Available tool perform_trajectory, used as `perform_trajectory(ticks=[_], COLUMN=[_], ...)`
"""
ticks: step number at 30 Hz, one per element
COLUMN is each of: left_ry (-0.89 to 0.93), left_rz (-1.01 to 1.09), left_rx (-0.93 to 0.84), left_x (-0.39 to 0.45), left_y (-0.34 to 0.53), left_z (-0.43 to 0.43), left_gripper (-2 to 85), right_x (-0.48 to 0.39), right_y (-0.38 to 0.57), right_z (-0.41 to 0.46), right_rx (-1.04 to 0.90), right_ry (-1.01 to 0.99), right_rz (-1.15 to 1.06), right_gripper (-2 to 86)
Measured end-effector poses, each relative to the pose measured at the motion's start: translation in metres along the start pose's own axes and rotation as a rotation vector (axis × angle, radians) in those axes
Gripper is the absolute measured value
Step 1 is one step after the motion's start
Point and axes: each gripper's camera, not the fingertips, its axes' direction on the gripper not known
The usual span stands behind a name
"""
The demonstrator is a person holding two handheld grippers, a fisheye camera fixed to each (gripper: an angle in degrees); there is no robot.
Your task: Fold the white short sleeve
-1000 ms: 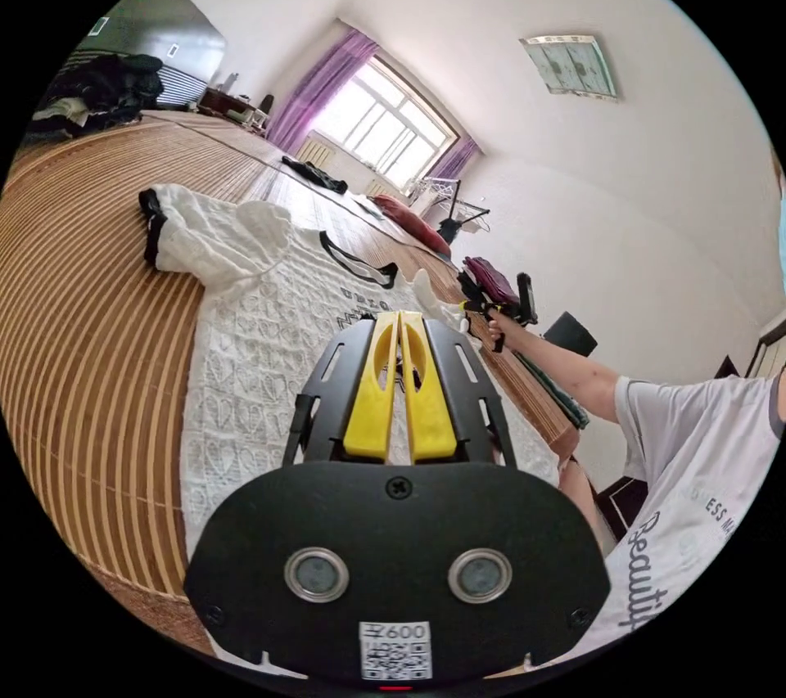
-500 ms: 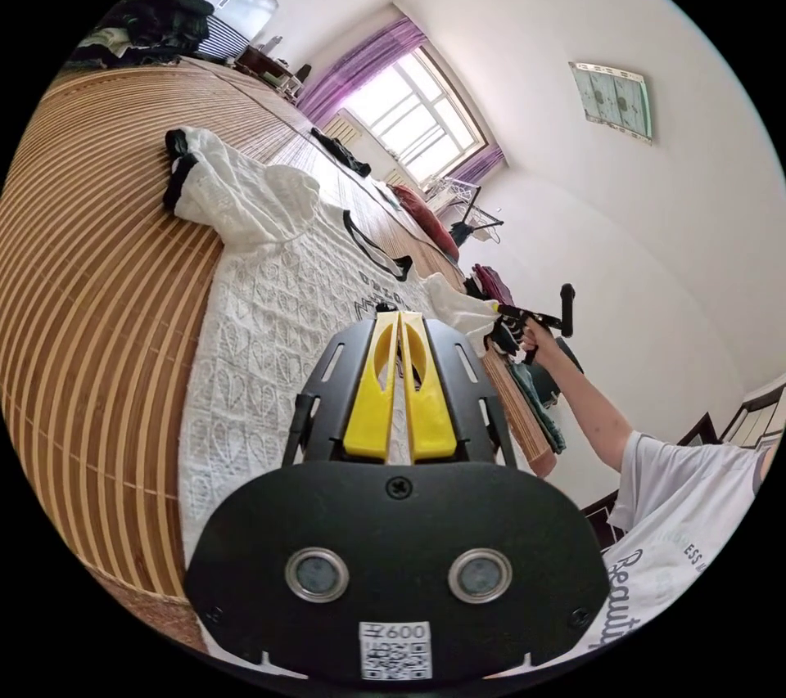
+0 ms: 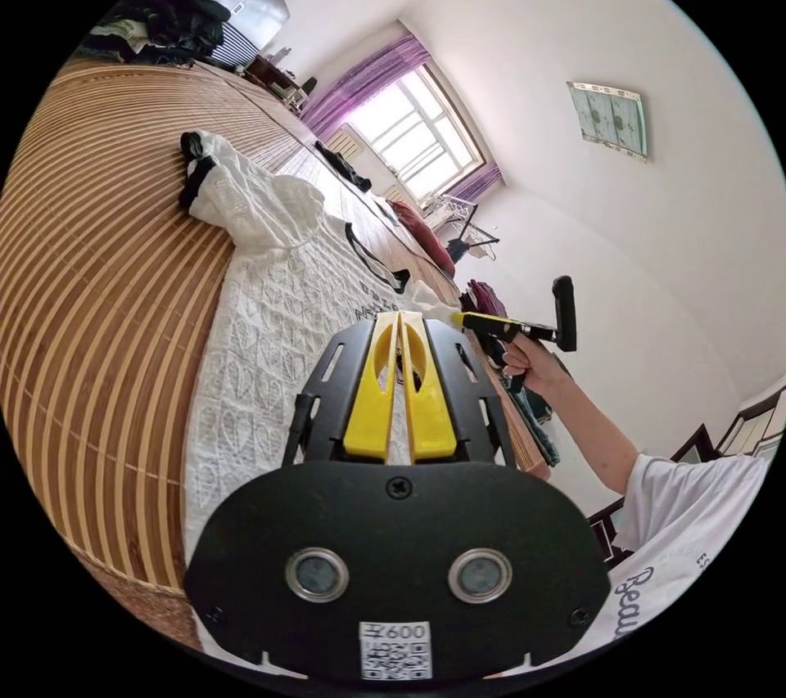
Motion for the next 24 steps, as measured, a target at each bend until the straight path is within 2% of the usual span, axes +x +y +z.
perform_trajectory(ticks=[3, 7, 11, 14, 19, 24], left_ry=[0.011, -0.002, -0.001, 0.004, 0.022, 0.03], left_rz=[-0.013, -0.024, -0.033, -0.047, -0.035, -0.072], left_rx=[0.003, -0.02, -0.039, -0.035, -0.01, 0.035], left_x=[0.005, 0.012, 0.018, 0.018, 0.019, 0.009], left_y=[-0.005, -0.013, -0.02, -0.022, -0.024, -0.021], left_z=[-0.001, 0.002, 0.005, 0.004, -0.001, -0.01], left_gripper=[0.1, 0.1, 0.0, 0.0, 0.0, 0.0], right_x=[0.012, 0.064, 0.069, 0.054, 0.045, 0.051], right_y=[0.025, 0.063, 0.102, 0.128, 0.154, 0.175], right_z=[-0.018, -0.038, -0.017, 0.014, 0.055, 0.056], right_rx=[0.082, 0.105, -0.097, -0.188, -0.232, -0.2], right_ry=[-0.035, 0.057, 0.064, 0.09, 0.267, 0.314], right_rz=[-0.012, 0.015, -0.222, -0.311, -0.323, -0.366], right_gripper=[7.4, 8.9, 9.2, 8.6, 4.7, 2.6])
